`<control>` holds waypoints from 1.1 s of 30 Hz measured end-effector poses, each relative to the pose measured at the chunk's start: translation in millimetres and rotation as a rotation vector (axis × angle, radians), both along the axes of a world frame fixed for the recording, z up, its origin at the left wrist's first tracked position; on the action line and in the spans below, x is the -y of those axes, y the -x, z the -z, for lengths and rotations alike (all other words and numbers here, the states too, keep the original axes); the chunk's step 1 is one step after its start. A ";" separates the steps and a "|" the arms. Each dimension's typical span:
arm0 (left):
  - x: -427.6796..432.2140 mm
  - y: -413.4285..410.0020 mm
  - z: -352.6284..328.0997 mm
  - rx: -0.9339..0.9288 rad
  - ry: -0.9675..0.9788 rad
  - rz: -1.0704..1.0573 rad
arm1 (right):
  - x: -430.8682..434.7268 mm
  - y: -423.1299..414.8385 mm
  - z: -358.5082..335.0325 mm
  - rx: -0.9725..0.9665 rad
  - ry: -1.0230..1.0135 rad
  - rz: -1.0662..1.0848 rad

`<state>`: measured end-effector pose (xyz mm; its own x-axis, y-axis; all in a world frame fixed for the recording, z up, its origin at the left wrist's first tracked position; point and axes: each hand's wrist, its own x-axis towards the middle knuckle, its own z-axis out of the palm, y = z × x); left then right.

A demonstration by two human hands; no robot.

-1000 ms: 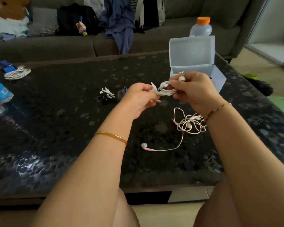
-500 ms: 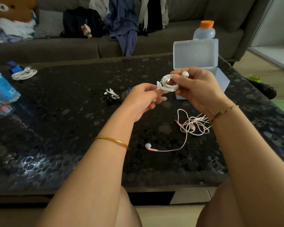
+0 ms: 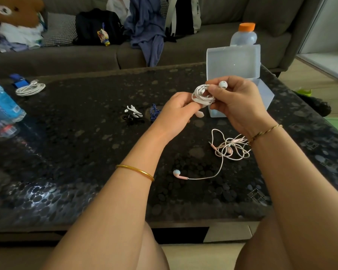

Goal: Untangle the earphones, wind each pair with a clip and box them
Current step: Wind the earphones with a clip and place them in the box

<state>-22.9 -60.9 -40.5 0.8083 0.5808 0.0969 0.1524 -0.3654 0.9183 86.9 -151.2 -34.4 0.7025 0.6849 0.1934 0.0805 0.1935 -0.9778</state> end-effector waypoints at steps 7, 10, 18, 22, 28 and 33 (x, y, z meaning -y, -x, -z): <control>-5.9 2.2 4.4 0.129 -0.009 0.047 | -2.2 2.5 -0.8 0.003 -0.042 0.012; -6.1 2.5 3.6 0.140 0.030 0.019 | -2.7 4.2 -0.6 0.014 -0.064 0.024; -7.6 -2.1 7.1 0.098 0.103 0.015 | -1.6 1.3 -0.1 0.011 -0.054 0.069; -9.3 -3.2 8.3 0.098 0.055 -0.003 | -1.3 2.6 -1.2 -0.026 0.016 0.021; -9.6 -0.6 8.7 0.125 0.103 0.015 | -1.4 2.4 -0.7 -0.227 0.019 -0.062; -9.9 2.6 4.2 0.160 0.163 0.019 | -0.7 -1.6 0.2 -0.576 -0.079 -0.218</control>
